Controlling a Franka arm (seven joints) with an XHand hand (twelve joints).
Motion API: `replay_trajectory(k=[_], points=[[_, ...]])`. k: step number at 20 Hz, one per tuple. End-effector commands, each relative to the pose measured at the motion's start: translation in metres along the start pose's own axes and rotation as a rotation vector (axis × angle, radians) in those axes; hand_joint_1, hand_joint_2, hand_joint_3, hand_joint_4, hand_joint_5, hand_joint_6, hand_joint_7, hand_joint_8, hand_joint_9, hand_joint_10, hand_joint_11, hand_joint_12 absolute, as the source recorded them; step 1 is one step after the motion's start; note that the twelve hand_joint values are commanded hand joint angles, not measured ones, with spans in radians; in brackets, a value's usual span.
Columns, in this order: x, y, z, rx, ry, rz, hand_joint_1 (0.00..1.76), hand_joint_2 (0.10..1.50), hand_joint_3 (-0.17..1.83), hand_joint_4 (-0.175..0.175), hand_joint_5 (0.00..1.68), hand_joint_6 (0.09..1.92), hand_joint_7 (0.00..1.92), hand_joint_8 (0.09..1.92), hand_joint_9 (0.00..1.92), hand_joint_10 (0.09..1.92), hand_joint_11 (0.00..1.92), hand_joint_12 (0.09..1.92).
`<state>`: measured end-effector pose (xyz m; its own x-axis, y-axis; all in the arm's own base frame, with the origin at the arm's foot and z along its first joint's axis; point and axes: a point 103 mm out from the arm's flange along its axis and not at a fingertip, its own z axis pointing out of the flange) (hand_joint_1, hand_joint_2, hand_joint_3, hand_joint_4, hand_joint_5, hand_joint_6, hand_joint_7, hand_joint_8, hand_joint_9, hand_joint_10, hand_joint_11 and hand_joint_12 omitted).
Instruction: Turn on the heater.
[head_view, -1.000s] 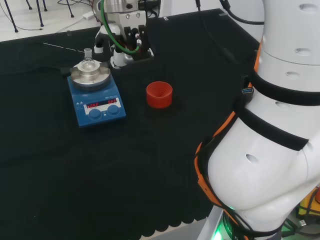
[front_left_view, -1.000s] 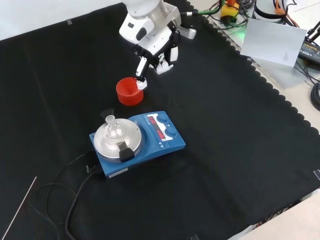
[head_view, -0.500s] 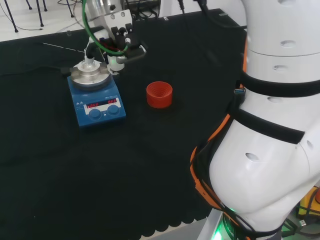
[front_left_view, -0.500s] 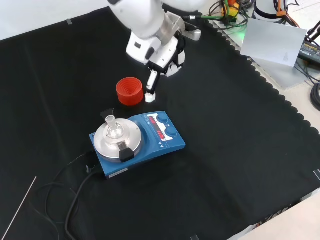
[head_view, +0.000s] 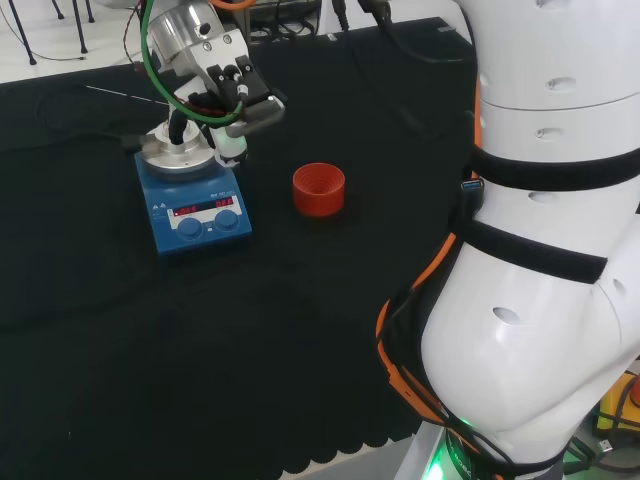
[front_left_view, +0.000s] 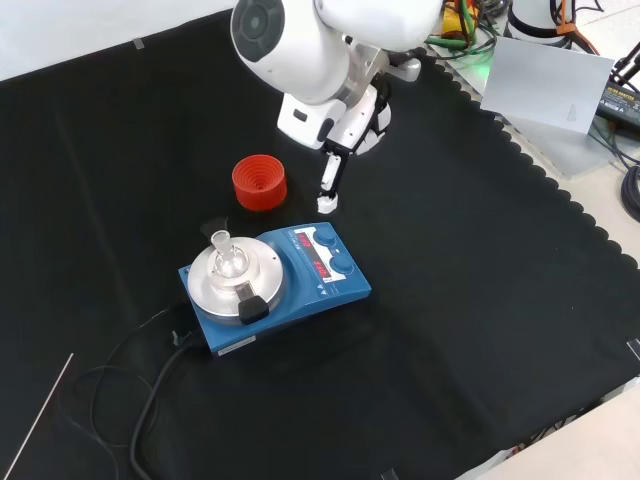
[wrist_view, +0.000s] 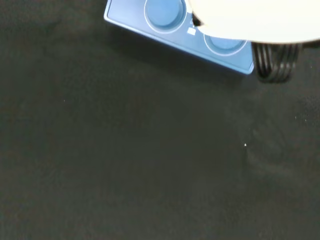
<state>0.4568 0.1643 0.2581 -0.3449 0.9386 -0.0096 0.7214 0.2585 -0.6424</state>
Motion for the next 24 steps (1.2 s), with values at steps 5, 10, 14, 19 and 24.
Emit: replay_trajectory(k=[5,10,14,19,24], points=[[0.016,-0.019,0.018,0.009,-0.038,0.007,1.63,0.42,1.43,-0.030,0.30,0.22,1.84,1.90,1.92,1.71,1.78,1.51],[0.020,-0.011,0.030,0.028,-0.036,-0.002,1.63,0.42,1.44,-0.028,0.30,0.21,1.84,1.90,1.92,1.71,1.78,1.50],[0.021,0.001,0.034,0.042,-0.042,-0.004,1.63,0.42,1.44,-0.026,0.30,0.21,1.84,1.90,1.92,1.71,1.78,1.50],[0.017,0.019,0.035,0.062,-0.039,-0.008,1.63,0.42,1.44,-0.024,0.30,0.20,1.84,1.90,1.92,1.71,1.78,1.50],[0.013,0.033,0.039,0.086,-0.034,-0.008,1.63,0.42,1.44,-0.022,0.30,0.19,1.84,1.90,1.92,1.71,1.77,1.50]])
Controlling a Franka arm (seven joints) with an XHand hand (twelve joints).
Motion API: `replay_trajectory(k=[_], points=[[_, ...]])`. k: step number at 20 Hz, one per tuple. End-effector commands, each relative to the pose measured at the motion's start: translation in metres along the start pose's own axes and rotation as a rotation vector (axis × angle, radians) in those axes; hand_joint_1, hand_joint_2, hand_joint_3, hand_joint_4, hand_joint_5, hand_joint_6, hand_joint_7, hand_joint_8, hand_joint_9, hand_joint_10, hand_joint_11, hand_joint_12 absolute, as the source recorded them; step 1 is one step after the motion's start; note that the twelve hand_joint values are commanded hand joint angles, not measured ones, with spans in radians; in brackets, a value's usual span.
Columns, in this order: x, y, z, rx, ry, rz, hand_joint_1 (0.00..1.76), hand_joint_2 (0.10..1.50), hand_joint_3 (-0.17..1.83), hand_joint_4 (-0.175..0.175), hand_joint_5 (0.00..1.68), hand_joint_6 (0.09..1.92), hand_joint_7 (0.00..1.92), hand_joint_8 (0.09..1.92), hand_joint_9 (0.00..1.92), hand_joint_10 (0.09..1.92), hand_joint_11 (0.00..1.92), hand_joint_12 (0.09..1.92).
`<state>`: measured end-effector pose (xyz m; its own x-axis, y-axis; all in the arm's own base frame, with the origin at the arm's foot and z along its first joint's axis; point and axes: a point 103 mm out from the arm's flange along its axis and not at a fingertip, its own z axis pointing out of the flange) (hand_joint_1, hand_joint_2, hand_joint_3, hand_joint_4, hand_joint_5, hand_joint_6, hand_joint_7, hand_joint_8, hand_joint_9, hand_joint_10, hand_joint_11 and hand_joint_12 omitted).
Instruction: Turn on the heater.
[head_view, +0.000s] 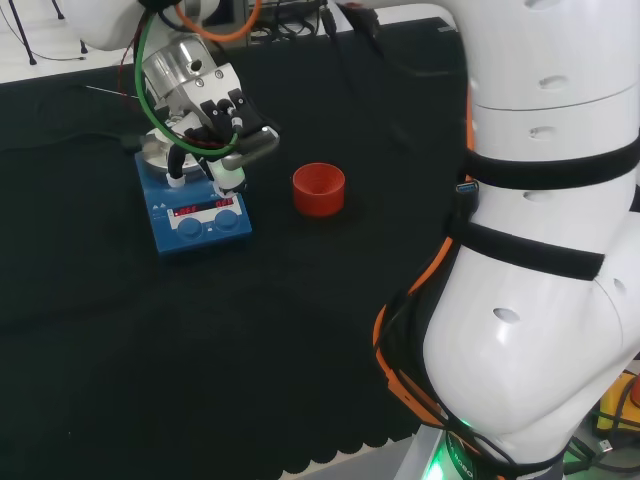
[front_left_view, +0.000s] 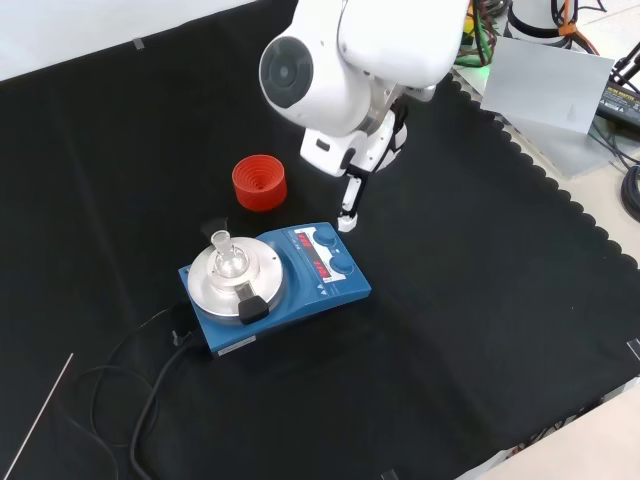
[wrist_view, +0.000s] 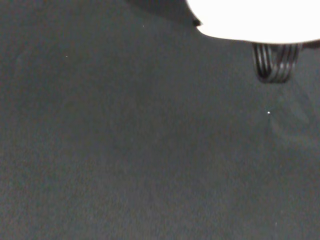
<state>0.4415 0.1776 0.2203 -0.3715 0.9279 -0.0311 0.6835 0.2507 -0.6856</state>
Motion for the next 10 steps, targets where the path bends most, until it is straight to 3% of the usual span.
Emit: replay_trajectory(k=[1,10], points=[[-0.0055,0.0185,0.0038,0.034,0.000,-0.001,1.63,0.42,1.44,-0.021,0.30,0.19,1.84,1.90,1.92,1.71,1.77,1.50],[-0.0092,0.0266,0.0075,0.105,-0.023,0.012,1.62,0.41,1.44,-0.019,0.32,0.19,1.84,1.90,1.92,1.71,1.77,1.50]])
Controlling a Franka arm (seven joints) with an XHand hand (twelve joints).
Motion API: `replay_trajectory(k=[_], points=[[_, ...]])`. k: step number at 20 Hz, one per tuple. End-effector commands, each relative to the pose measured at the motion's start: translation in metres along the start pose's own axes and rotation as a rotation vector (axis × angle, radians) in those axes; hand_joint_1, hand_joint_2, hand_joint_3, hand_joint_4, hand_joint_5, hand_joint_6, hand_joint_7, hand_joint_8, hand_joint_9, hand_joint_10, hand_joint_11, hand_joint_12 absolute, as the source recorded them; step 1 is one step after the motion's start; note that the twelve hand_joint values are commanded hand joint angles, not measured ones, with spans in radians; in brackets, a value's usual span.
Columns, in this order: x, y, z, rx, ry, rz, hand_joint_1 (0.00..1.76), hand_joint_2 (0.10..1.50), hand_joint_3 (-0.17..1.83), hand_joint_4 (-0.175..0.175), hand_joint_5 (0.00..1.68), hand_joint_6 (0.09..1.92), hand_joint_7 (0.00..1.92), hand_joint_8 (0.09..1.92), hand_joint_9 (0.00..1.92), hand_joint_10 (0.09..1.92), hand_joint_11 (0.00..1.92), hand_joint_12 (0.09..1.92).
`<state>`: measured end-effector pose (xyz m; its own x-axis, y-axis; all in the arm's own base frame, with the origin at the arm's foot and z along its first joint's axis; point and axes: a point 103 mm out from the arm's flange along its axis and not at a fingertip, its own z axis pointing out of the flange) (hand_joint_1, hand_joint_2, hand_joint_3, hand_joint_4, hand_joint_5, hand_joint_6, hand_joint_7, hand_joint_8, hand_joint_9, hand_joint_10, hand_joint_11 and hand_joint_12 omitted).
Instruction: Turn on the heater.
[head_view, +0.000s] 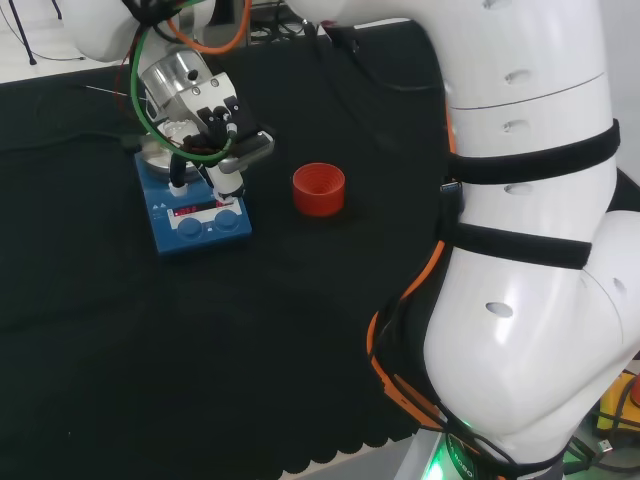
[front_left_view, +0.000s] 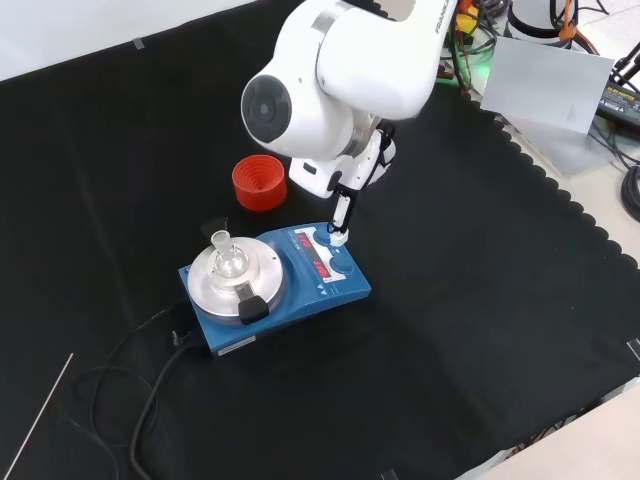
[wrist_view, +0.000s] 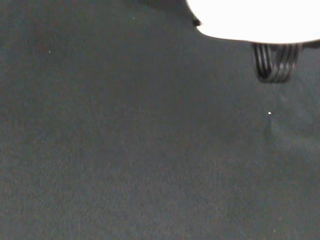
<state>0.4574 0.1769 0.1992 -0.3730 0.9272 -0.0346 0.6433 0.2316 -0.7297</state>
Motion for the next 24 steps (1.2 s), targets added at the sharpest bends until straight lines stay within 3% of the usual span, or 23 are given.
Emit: replay_trajectory(k=[1,24], points=[[-0.003,0.002,0.002,0.048,-0.022,0.012,1.62,0.41,1.44,-0.019,0.32,0.19,1.84,1.90,1.92,1.71,1.77,1.50],[-0.007,0.018,0.015,0.063,-0.012,0.008,1.62,0.41,1.45,-0.015,0.32,0.16,1.84,1.89,1.92,1.70,1.76,1.49]])
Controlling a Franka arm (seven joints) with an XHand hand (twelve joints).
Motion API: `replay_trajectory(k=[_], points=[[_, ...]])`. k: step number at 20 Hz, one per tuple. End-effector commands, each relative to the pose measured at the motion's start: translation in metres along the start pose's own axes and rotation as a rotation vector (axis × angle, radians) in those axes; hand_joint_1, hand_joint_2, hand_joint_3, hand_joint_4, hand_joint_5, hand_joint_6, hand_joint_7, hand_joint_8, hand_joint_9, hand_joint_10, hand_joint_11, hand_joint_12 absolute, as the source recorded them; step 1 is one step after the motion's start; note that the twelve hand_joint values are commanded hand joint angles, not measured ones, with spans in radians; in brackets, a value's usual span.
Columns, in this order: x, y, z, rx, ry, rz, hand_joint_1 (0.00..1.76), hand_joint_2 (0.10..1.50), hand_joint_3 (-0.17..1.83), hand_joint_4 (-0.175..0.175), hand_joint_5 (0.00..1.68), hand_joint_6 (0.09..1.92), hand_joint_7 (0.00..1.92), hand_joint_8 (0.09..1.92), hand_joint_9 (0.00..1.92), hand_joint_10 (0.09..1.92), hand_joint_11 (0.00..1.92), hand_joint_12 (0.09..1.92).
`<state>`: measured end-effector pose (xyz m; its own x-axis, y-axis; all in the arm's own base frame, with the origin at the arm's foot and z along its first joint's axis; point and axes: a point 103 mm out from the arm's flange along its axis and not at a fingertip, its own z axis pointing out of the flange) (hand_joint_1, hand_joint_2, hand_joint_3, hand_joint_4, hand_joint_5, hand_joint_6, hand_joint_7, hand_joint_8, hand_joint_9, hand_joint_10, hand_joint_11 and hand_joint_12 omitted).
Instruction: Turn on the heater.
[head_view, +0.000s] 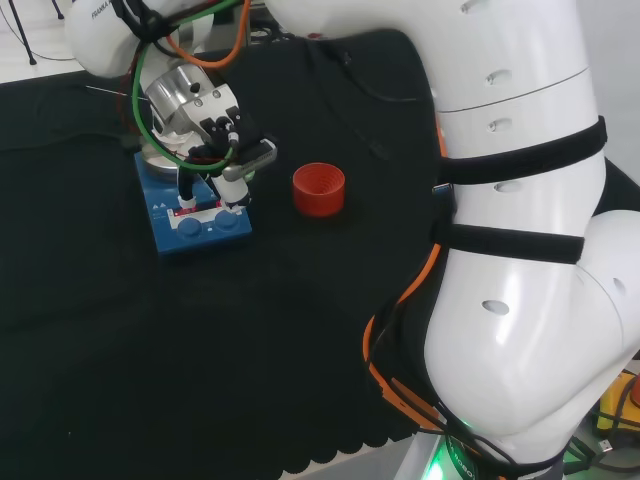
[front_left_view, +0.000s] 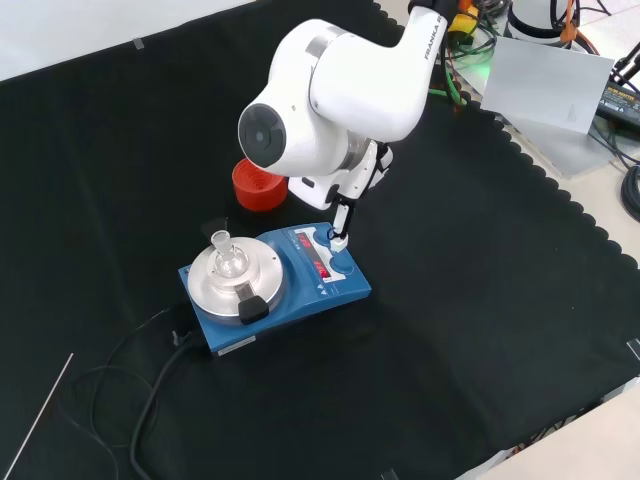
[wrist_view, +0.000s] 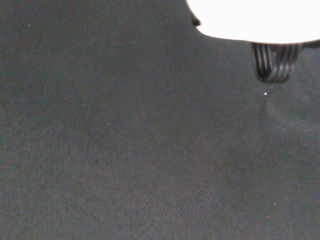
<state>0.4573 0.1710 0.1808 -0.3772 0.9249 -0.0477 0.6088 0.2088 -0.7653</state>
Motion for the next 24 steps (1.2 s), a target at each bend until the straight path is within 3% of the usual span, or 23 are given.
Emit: replay_trajectory(k=[1,10,24], points=[[-0.002,0.006,0.001,0.011,0.001,0.000,1.62,0.41,1.45,-0.015,0.32,0.15,1.84,1.89,1.92,1.70,1.76,1.49],[-0.012,0.019,0.007,0.016,0.011,-0.004,1.61,0.41,1.45,-0.014,0.32,0.15,1.84,1.89,1.92,1.70,1.76,1.49],[-0.006,0.026,0.009,0.031,0.003,-0.012,1.61,0.41,1.45,-0.014,0.33,0.14,1.84,1.88,1.92,1.70,1.75,1.49]])
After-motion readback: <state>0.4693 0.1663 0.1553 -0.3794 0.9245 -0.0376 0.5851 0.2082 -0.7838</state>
